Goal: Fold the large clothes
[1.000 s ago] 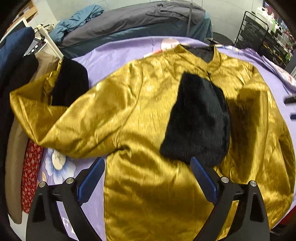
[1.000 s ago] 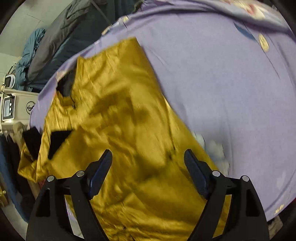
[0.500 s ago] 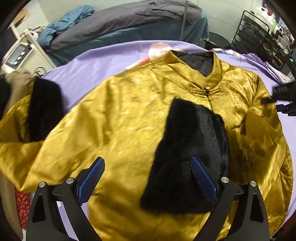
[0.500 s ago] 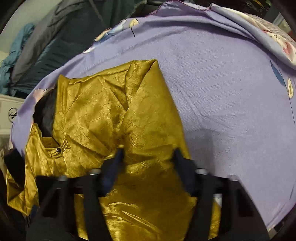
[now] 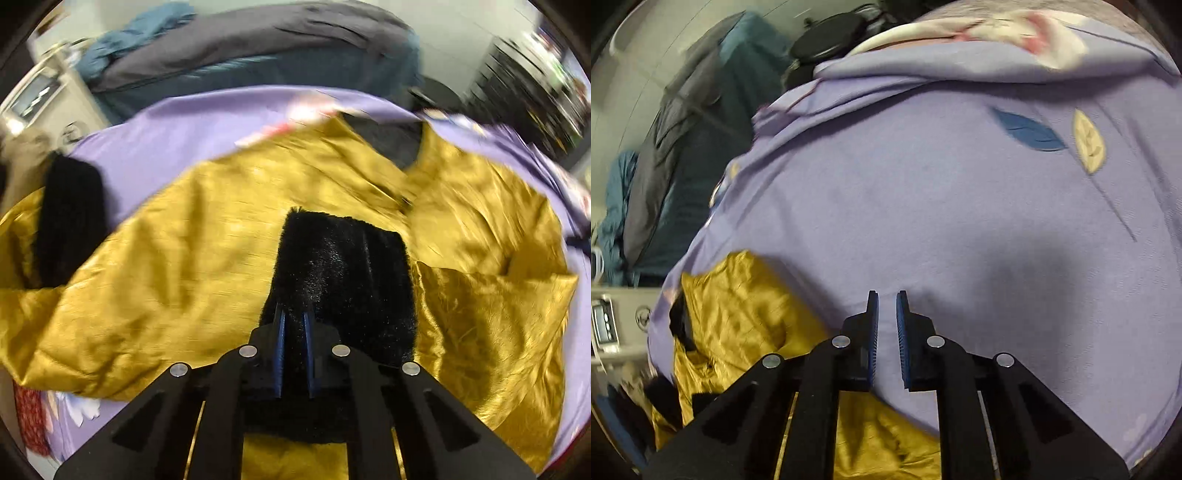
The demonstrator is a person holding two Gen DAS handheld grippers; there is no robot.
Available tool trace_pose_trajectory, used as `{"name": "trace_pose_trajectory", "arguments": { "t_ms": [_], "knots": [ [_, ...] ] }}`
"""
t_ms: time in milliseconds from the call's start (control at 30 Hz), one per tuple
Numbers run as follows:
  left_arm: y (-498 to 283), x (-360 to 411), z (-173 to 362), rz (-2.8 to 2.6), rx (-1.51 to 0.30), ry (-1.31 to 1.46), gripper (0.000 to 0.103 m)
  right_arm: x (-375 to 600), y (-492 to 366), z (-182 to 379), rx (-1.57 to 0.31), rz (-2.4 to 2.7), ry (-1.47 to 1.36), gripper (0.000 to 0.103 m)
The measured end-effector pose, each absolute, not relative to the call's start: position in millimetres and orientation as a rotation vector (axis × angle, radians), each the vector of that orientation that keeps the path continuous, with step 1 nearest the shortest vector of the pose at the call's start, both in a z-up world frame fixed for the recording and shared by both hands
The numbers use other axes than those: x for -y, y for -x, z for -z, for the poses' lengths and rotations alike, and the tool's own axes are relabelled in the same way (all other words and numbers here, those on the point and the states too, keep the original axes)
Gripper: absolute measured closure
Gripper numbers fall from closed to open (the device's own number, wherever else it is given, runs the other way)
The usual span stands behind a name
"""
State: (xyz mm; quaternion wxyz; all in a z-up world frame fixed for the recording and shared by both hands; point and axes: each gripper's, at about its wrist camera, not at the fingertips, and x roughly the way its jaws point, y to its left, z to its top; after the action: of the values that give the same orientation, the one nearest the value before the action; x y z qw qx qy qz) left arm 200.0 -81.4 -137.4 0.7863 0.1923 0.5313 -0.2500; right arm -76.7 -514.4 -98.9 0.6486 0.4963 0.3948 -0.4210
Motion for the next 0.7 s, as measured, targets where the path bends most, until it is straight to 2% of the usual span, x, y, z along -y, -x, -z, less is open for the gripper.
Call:
{"name": "trace_pose_trajectory", "arguments": {
  "t_ms": [33,67,100,167,267,433,467,500,533,600,700],
  "knots": [
    [-205,75,137,0.505,-1.146,-0.397,0.095,514,80,99,-0.889,0.94,-1.147,0.09],
    [-210,69,136,0.475,-1.148,-0.381,0.095,508,83,98,-0.889,0.914,-1.15,0.078],
    [-214,63,136,0.448,-1.148,-0.366,0.095,498,82,95,-0.901,0.871,-1.115,0.057],
    [-221,51,139,0.407,-1.172,-0.337,0.095,477,77,92,-0.934,0.81,-1.014,0.028],
    [-222,44,142,0.396,-1.195,-0.336,0.095,437,62,96,-0.997,0.685,-0.873,0.028],
    [-216,52,143,0.394,-1.194,-0.37,0.095,388,45,120,-1.052,0.578,-0.793,0.029],
    [-215,53,143,0.39,-1.198,-0.373,0.095,382,42,125,-1.07,0.582,-0.771,0.033],
    [-214,55,143,0.387,-1.201,-0.374,0.095,378,37,128,-1.08,0.583,-0.738,0.044],
    [-214,55,143,0.384,-1.205,-0.374,0.095,376,34,128,-1.091,0.601,-0.697,0.051],
    [-215,56,142,0.39,-1.213,-0.361,0.095,374,31,124,-1.103,0.653,-0.611,0.085],
    [-218,58,141,0.4,-1.232,-0.347,0.095,383,38,114,-1.067,0.731,-0.559,0.097]
  ]
}}
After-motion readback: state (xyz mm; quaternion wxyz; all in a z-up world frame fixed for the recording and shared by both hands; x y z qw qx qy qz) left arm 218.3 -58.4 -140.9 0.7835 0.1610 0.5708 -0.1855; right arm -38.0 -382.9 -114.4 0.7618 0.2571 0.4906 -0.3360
